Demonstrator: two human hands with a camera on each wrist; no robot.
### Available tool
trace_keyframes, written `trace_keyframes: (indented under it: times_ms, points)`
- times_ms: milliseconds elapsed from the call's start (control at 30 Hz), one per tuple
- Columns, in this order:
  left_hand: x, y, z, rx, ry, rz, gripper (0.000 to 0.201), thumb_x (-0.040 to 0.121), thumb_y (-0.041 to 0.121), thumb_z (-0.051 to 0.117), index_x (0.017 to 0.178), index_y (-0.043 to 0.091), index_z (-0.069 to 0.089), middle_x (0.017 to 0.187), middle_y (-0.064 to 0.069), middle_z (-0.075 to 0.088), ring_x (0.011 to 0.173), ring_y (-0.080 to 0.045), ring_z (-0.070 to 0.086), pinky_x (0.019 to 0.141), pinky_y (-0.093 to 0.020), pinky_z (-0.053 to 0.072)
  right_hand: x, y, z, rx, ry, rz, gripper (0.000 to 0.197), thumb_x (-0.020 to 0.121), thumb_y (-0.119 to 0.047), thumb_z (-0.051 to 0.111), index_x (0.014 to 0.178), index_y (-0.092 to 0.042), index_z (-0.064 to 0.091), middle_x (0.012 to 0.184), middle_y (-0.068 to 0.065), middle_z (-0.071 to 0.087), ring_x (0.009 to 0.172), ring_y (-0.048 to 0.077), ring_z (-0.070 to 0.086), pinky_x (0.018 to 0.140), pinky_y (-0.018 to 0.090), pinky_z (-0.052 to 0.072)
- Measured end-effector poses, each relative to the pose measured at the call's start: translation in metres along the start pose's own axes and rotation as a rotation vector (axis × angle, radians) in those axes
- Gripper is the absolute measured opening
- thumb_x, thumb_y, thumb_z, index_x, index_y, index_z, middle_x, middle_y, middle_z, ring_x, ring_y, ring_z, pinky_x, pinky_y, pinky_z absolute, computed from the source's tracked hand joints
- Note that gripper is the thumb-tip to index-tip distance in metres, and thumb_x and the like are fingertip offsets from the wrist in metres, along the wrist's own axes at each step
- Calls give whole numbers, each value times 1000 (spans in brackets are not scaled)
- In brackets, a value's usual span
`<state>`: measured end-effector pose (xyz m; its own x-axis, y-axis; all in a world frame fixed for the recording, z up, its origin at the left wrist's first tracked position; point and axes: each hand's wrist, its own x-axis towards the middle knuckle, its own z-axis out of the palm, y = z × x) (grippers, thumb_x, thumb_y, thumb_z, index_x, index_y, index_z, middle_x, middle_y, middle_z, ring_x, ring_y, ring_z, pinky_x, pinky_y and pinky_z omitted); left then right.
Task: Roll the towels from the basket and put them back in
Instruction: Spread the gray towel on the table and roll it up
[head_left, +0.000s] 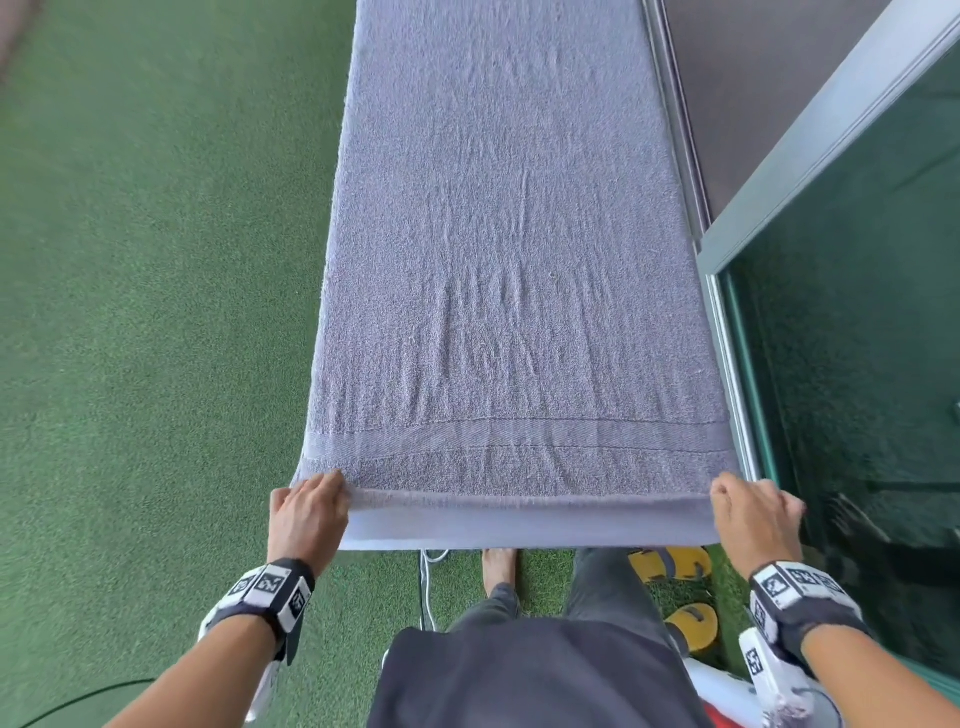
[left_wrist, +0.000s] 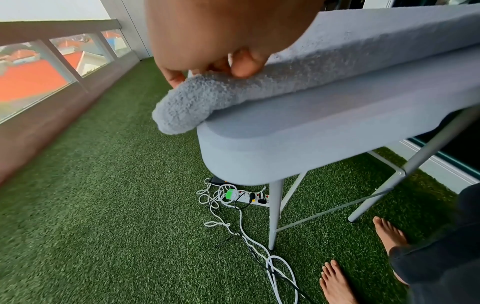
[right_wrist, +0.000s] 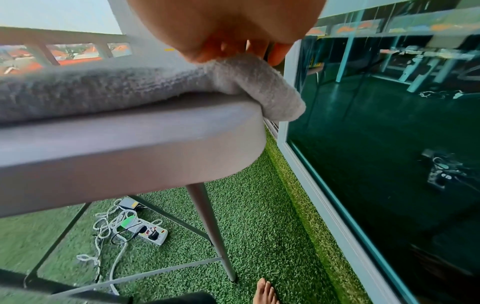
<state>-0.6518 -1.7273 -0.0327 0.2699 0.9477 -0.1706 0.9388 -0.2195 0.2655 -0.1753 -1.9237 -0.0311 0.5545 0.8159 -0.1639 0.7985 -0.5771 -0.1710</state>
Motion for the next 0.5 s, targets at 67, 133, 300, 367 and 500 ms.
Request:
trace_keyframes:
  times_ms: [67, 133, 300, 367, 500]
  points:
    - [4, 1, 1, 36, 26, -44, 10, 90, 18, 56, 100, 20, 55, 91, 2, 56, 82, -16, 49, 86, -41, 38, 0, 0, 2, -11, 55, 35, 7, 90, -14, 56, 94, -18, 60, 93, 3, 62, 88, 27, 50, 82, 39, 27]
    - [3, 5, 1, 52, 85, -115, 21, 87, 12, 59, 106, 18, 53, 97, -4, 52, 87, -20, 45, 85, -42, 35, -2, 0, 2, 29, 99, 100, 14, 93, -20, 54, 104, -16, 61, 106, 8, 58, 96, 30, 48, 85, 44, 31]
    - [-20, 14, 15, -67, 58, 32, 38, 71, -6, 65, 102, 13, 53, 96, -3, 53, 85, -19, 44, 78, -42, 45, -15, -9, 6, 172, -1, -123, 9, 86, -11, 60, 94, -9, 61, 95, 5, 56, 90, 26, 52, 84, 41, 42]
    - [-24, 13, 19, -39, 40, 40, 42, 72, 1, 70, 111, 10, 57, 107, -7, 57, 96, -23, 47, 83, -45, 46, -17, -5, 13, 115, -57, -126, 26, 75, 1, 68, 97, -12, 62, 100, 3, 56, 95, 27, 54, 87, 43, 44]
    - [-18, 10, 20, -51, 58, 56, 40, 76, 4, 74, 114, 10, 63, 114, -9, 62, 107, -27, 51, 92, -44, 45, -6, -2, 9, 165, -26, -60, 31, 77, 7, 63, 103, -9, 67, 108, 5, 60, 102, 27, 53, 87, 42, 44]
